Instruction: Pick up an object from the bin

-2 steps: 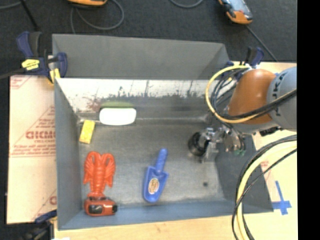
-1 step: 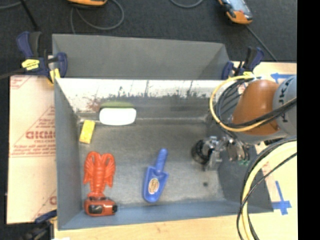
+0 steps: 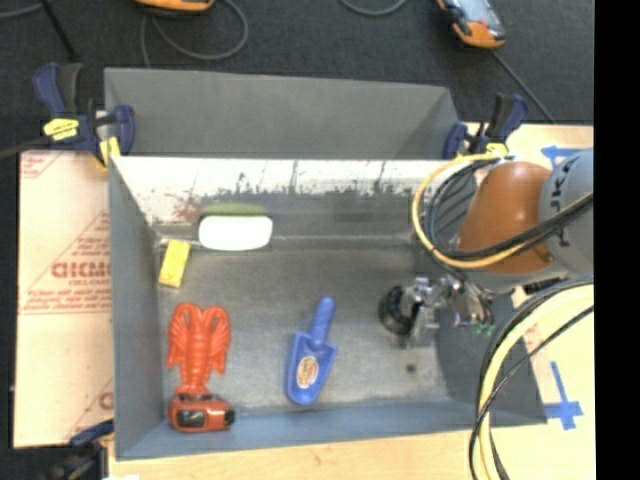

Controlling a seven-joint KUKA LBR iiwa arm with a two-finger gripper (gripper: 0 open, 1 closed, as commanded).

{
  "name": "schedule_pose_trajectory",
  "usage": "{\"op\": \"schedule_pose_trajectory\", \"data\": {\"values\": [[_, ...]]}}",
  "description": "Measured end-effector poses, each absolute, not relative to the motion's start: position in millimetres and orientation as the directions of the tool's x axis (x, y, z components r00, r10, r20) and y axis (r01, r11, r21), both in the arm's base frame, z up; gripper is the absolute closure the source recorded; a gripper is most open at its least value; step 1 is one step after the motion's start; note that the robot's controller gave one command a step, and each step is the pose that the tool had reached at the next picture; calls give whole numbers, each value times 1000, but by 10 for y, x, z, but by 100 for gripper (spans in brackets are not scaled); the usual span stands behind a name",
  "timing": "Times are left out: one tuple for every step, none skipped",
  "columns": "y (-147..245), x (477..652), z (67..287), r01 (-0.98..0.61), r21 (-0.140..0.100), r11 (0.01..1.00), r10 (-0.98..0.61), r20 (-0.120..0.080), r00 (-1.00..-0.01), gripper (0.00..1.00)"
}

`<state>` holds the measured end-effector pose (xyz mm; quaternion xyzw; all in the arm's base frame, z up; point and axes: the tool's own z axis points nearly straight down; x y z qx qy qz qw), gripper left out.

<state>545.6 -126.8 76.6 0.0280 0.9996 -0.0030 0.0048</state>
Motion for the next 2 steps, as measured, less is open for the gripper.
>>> {"op": "schedule_pose_trajectory", "data": {"values": [[-1314,5474,1235,42,-1,999,42,-3,-999,100],[-1313,5475,1235,41,-1,999,41,-3,-999,100]]}}
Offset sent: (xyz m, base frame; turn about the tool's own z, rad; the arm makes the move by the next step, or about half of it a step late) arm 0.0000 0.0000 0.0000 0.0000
